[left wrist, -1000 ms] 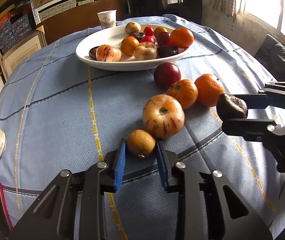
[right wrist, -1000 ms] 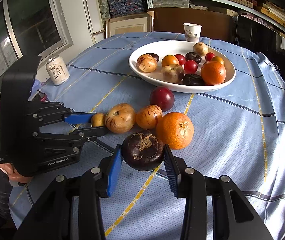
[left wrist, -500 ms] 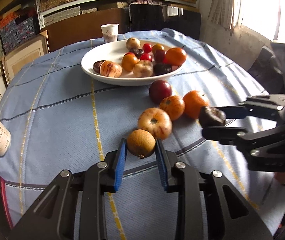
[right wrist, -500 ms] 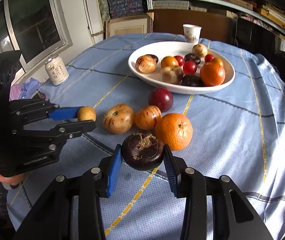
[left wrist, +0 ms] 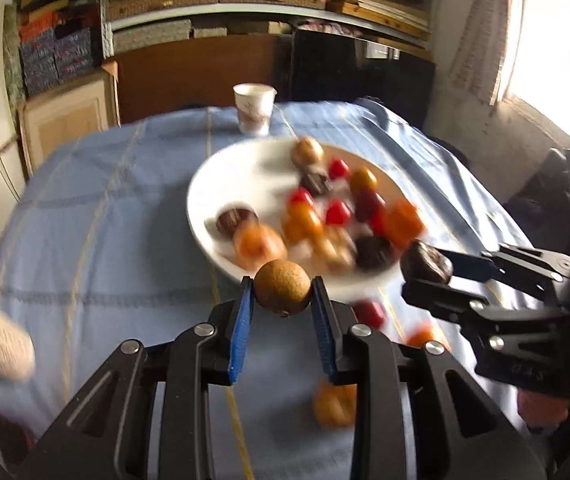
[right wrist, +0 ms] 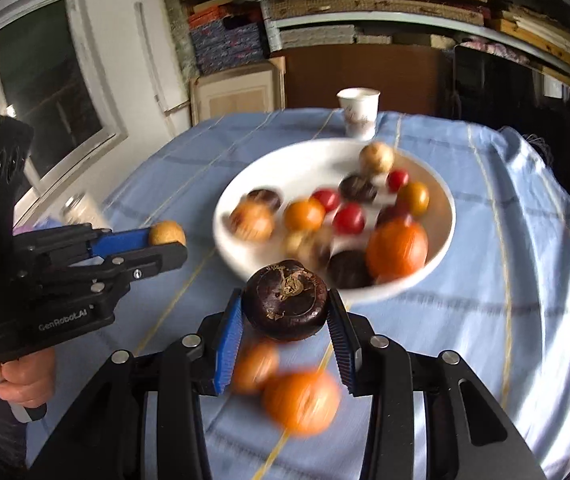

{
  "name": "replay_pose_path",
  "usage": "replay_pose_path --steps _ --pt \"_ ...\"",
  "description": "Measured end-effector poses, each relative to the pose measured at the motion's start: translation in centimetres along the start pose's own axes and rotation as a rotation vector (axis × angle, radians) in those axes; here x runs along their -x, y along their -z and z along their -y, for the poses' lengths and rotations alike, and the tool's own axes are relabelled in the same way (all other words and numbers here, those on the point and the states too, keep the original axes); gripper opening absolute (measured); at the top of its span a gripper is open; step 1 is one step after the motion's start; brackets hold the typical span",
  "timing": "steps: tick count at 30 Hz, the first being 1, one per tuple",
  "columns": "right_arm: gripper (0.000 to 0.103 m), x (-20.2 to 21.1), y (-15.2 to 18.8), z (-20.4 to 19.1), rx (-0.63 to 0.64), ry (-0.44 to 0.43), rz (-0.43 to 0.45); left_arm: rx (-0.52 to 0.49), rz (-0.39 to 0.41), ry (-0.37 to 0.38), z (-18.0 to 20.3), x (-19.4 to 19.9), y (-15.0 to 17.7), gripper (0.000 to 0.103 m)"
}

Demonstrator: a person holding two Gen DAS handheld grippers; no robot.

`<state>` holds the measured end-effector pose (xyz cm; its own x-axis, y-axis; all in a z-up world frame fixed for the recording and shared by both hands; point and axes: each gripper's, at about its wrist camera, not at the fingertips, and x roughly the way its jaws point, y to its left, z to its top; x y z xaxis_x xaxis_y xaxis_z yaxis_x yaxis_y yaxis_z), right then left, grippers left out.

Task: Organize fruits
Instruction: 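Carry both fruits over the plate and open both tools to drop them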

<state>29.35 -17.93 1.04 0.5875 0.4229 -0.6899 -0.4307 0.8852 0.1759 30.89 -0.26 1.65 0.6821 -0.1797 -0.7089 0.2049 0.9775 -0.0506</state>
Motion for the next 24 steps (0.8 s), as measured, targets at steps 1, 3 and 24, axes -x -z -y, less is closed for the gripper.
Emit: replay_pose_path --steps 1,3,24 --pt "0.042 -0.6 -0.7 0.3 -0.009 0.004 -0.003 0.005 -0.008 -0.002 -0.3 -0.8 -1.1 0.028" --pt "0.042 -2.2 -2.3 1.2 -0.033 0.016 -0.012 0.014 -0.021 -0.011 -0.8 -2.6 -3.1 0.028" --pt "0.065 2.2 -0.9 2.6 -0.033 0.012 0.091 0.143 0.105 -0.086 -1.5 2.4 0.7 0.097"
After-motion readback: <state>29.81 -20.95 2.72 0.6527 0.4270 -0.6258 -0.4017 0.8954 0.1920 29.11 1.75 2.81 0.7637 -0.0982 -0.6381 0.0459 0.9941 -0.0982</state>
